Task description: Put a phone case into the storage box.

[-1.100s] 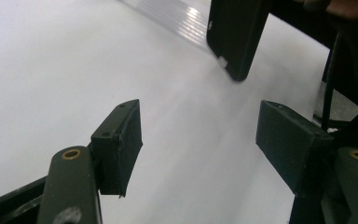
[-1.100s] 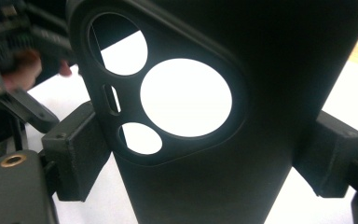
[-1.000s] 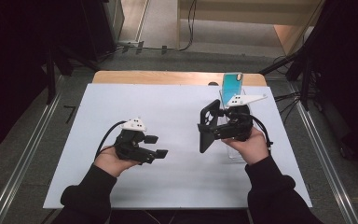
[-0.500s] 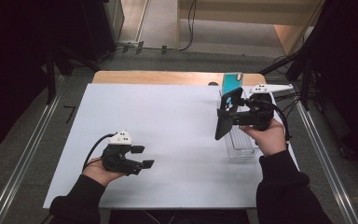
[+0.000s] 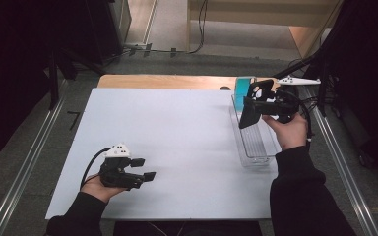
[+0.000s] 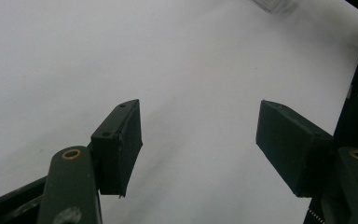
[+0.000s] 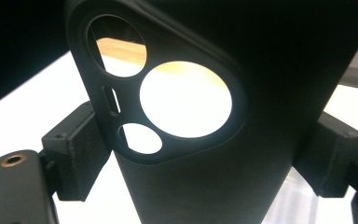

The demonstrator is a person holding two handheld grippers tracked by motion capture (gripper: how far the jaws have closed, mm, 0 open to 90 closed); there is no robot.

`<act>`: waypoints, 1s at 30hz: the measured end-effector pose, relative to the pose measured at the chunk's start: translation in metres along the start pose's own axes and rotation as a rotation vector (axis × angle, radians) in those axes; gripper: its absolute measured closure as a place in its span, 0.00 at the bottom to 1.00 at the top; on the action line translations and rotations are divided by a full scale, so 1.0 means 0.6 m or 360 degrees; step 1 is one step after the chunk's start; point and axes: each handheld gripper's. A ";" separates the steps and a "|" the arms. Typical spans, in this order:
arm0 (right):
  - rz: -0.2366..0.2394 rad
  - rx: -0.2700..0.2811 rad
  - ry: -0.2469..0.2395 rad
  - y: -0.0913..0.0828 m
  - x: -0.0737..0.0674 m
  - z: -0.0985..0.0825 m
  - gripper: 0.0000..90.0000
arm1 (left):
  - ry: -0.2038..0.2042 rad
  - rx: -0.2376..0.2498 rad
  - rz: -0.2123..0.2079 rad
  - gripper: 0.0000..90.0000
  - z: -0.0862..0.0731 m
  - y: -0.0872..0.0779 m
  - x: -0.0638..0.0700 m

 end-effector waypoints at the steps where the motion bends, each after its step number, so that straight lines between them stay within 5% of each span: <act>1: -0.0029 -0.0004 0.0010 0.003 0.005 0.002 0.14 | -0.0007 0.0008 0.0003 0.35 -0.001 0.000 -0.002; 14: -0.0276 -0.0044 0.0172 0.089 0.080 0.002 0.14 | -0.0030 0.0019 -0.0026 0.35 -0.003 -0.002 -0.010; 30: -0.0325 -0.0159 0.0196 0.186 0.109 -0.011 0.12 | -0.0029 0.0001 -0.0056 0.35 -0.001 0.005 -0.015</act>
Point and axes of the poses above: each handheld gripper's, and its own axes: y roughly forward along the jaws, z roughly out of its top, x roughly to its right, and after that the axes turned 6 degrees about z, right-handed
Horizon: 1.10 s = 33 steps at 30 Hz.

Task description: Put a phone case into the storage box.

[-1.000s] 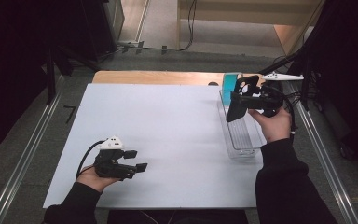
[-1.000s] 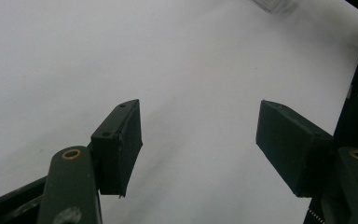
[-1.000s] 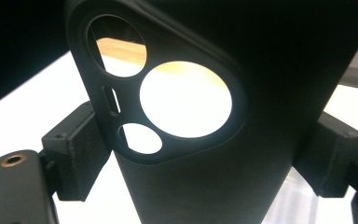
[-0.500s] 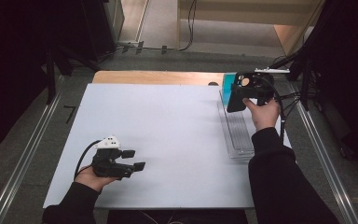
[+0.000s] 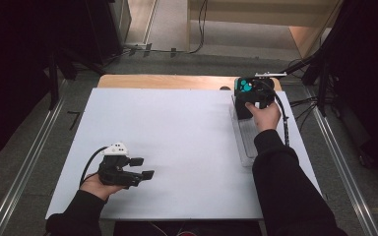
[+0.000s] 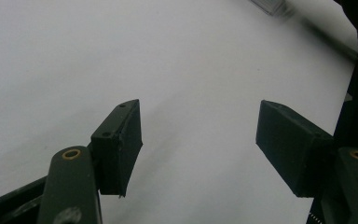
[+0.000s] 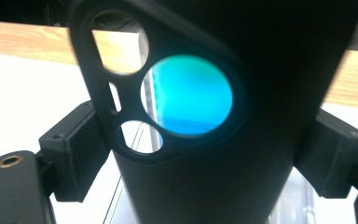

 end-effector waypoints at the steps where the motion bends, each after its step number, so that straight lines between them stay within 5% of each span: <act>1: 0.0003 -0.0011 -0.0012 0.004 -0.001 -0.001 0.12 | -0.0003 0.0000 0.0001 0.35 0.000 0.000 0.000; 9: -0.0034 0.0002 -0.0016 0.008 -0.006 -0.001 0.00 | -0.0007 0.0006 0.0004 0.35 -0.001 -0.001 0.000; 19: 0.0063 -0.0023 -0.0065 -0.053 -0.043 0.002 0.00 | -0.0037 0.0015 0.0009 0.35 -0.001 -0.003 -0.004; 26: 0.0276 -0.0054 -0.0125 -0.090 -0.080 -0.012 0.00 | -0.0035 0.0011 0.0018 0.35 0.001 -0.005 -0.004; 29: 0.0309 -0.0080 -0.0166 -0.097 -0.092 -0.021 0.00 | -0.0036 0.0004 0.0017 0.35 0.001 -0.004 -0.006; 31: 0.0331 -0.0087 -0.0179 -0.101 -0.099 -0.028 0.12 | -0.0038 0.0003 0.0018 0.35 0.002 -0.004 -0.006; 33: 0.0367 -0.0097 -0.0170 -0.104 -0.104 -0.034 0.13 | -0.0037 0.0006 0.0016 0.35 0.002 -0.005 -0.008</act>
Point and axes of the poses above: each handheld gripper's, and its own axes: y roughly forward along the jaws, z roughly out of its top, x roughly to its right, and after that the axes turned 6 degrees about z, right-handed
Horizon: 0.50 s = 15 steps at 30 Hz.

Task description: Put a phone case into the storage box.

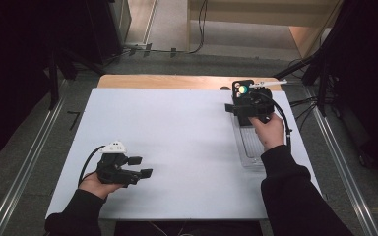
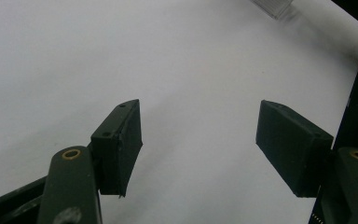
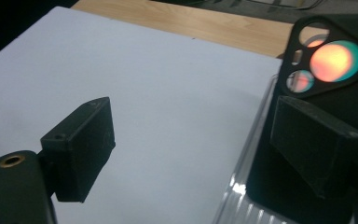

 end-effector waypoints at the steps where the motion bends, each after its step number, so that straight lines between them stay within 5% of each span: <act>1: 0.0028 0.0006 0.0004 -0.001 -0.002 -0.003 0.13 | -0.0001 0.0000 0.0001 0.35 0.000 0.000 0.000; 7: 0.0218 -0.0017 -0.0058 -0.003 -0.027 -0.020 0.17 | -0.0004 -0.0010 0.0010 0.35 0.001 -0.001 -0.010; 15: 0.0356 -0.0120 -0.0123 -0.005 -0.062 -0.049 0.27 | -0.0012 -0.0001 0.0013 0.35 0.002 -0.003 -0.013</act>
Point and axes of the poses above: each handheld gripper's, and its own axes: y roughly forward along the jaws, z roughly out of its top, x roughly to its right, and after that the axes turned 6 degrees about z, right-handed
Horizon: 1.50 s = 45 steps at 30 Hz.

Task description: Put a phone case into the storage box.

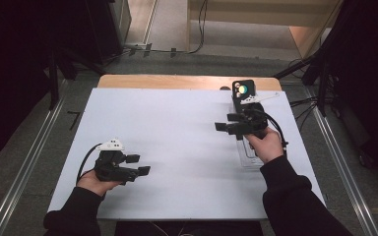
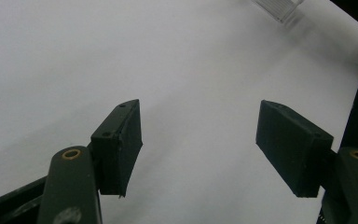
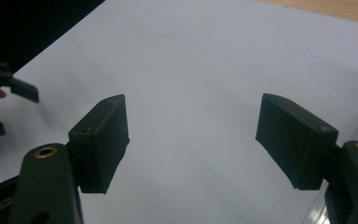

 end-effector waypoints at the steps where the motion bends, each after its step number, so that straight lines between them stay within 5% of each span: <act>1: 0.0004 -0.0018 -0.0009 0.001 -0.005 -0.004 0.28 | 0.0004 -0.0001 -0.0006 0.35 0.000 0.000 0.000; 9: 0.0036 -0.0098 -0.0122 -0.007 -0.029 -0.040 0.31 | 0.0015 0.0006 -0.0022 0.35 0.002 0.000 0.005; 30: 0.0091 -0.0274 -0.0242 -0.050 -0.059 -0.146 0.31 | 0.0026 0.0015 -0.0032 0.35 0.002 0.000 0.014; 45: 0.0042 -0.0320 -0.0188 -0.063 -0.052 -0.190 0.29 | 0.0024 0.0016 -0.0035 0.35 -0.014 -0.007 0.020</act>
Point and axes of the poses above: each handheld gripper's, and its own axes: y roughly forward along the jaws, z roughly out of its top, x roughly to its right, and after that the axes turned 6 degrees about z, right-handed
